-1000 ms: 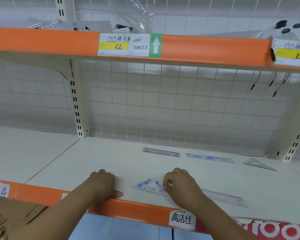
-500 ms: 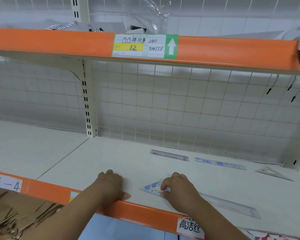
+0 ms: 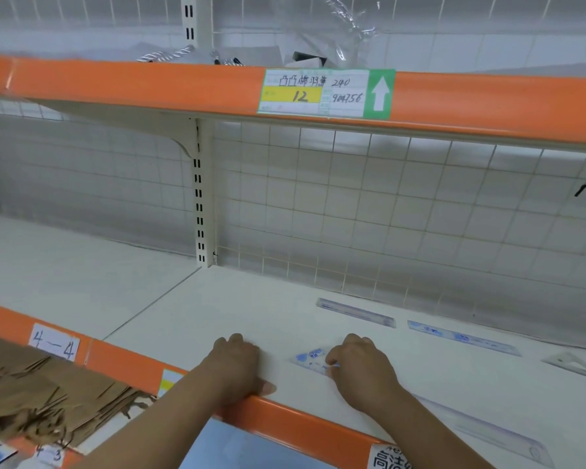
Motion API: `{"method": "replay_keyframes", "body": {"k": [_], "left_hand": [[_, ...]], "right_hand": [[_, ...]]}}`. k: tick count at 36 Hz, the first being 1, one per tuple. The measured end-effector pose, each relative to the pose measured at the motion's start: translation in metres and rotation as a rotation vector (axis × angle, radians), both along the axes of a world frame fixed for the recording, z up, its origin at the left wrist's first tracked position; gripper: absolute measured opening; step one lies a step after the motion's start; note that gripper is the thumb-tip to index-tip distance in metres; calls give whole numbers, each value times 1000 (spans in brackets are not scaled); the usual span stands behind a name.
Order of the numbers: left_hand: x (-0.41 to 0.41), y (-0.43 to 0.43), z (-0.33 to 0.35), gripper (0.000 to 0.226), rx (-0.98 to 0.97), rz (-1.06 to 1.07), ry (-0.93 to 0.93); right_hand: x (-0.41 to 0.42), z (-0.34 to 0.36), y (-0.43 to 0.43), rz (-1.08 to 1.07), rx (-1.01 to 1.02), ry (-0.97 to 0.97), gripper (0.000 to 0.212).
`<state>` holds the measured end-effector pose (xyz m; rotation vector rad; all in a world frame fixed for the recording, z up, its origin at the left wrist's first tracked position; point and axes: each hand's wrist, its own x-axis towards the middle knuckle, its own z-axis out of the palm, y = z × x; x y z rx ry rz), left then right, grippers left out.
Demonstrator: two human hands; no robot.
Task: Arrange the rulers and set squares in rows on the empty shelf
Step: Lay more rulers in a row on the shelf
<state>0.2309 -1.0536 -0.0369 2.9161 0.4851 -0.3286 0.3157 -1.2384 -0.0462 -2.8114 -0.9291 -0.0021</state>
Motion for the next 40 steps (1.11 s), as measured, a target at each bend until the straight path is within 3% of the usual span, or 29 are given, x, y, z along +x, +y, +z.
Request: {"method": "replay_keyframes", "body": {"k": [17,21,25,36,40], "left_hand": [[3,-1,3,56,32,-5,18],[2,-4,6,55,44,-24,26],[1,-5,8,54,49,-31,27],[1,-4,8,56,31,-18,43],[2,-1,5,59,7,4,46]], "right_hand": [[11,1,15,-12,-48,128,29],[11,0,14,-4,-9,156,22],[19,4,16,-9,101,254,33],[55,11,28,-23,269,152,26],[61,6,37,19,239,204,37]]}}
